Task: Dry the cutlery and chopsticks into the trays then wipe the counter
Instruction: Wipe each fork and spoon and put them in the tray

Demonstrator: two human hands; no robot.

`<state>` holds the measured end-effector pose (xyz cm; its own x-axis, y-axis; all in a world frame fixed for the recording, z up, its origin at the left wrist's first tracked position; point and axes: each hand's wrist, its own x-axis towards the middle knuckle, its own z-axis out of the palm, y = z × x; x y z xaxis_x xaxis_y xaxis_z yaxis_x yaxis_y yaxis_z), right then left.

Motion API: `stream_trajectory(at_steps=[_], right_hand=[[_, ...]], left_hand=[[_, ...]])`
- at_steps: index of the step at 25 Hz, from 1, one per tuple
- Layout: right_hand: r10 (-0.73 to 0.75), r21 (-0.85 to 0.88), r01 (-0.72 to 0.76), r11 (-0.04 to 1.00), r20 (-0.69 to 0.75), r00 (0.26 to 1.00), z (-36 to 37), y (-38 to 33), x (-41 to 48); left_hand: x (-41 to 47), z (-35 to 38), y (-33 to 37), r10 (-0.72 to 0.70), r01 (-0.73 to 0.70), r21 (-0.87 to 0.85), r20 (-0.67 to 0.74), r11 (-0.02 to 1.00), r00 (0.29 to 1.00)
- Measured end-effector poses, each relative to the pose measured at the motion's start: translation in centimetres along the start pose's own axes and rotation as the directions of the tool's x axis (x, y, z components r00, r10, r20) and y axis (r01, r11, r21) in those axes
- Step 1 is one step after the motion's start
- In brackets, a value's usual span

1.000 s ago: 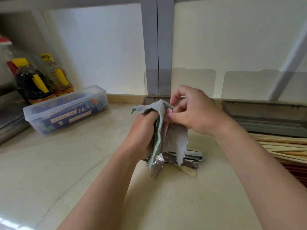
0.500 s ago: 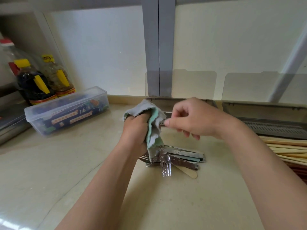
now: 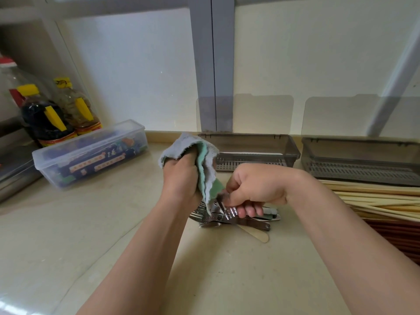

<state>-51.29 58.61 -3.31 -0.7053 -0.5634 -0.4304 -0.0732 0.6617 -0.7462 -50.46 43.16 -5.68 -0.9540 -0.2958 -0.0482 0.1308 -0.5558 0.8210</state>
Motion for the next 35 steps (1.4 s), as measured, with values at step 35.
stream_trajectory(at_steps=[35], right_hand=[[0.045,0.343,0.535,0.772,-0.869,0.493,-4.9,1.0,-0.3]], left_hand=[[-1.0,-0.2,-0.7,-0.086,-0.361,0.613,0.577,0.703,0.812]])
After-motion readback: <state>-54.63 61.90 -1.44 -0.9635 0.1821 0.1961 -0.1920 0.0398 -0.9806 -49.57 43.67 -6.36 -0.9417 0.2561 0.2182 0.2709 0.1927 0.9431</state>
